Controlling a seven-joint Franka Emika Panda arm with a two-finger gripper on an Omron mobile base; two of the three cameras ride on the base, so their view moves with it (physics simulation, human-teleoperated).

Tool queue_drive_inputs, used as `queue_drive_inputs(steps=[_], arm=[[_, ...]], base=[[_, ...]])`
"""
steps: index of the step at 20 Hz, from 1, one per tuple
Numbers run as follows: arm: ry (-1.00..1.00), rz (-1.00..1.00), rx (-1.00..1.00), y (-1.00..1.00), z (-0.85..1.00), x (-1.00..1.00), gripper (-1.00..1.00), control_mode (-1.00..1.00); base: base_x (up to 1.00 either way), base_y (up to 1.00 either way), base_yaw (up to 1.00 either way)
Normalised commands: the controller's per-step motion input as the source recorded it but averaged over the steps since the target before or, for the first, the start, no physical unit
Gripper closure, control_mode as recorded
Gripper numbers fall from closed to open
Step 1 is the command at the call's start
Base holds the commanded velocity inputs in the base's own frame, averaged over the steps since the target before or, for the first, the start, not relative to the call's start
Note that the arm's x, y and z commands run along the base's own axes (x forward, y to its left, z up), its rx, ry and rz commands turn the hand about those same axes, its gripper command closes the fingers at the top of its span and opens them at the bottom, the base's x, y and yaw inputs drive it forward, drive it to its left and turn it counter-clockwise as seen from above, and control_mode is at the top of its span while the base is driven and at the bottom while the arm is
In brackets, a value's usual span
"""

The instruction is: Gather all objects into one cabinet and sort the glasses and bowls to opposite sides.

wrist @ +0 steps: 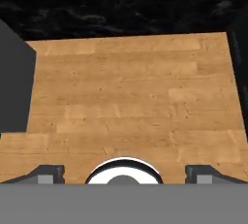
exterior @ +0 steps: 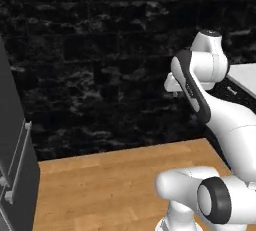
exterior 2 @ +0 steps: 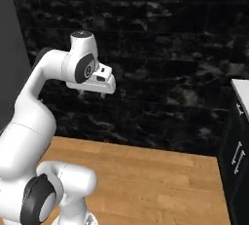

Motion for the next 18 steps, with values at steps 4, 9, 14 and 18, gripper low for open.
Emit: queue_drive_inputs(steps=[4,9,14,18], arm=[[0.00,0.00,0.00,0.00,0.00,0.00,-1.00,1.00],[0.00,0.00,0.00,0.00,0.00,0.00,-1.00,1.00],[0.00,0.00,0.00,0.00,0.00,0.00,-1.00,1.00],[0.00,0.00,0.00,0.00,0.00,0.00,-1.00,1.00]], base=[[-0.20,0.01,1.00],[-0.07,0.14,0.98],[-0.02,0.25,0.96],[0.00,0.29,0.91]])
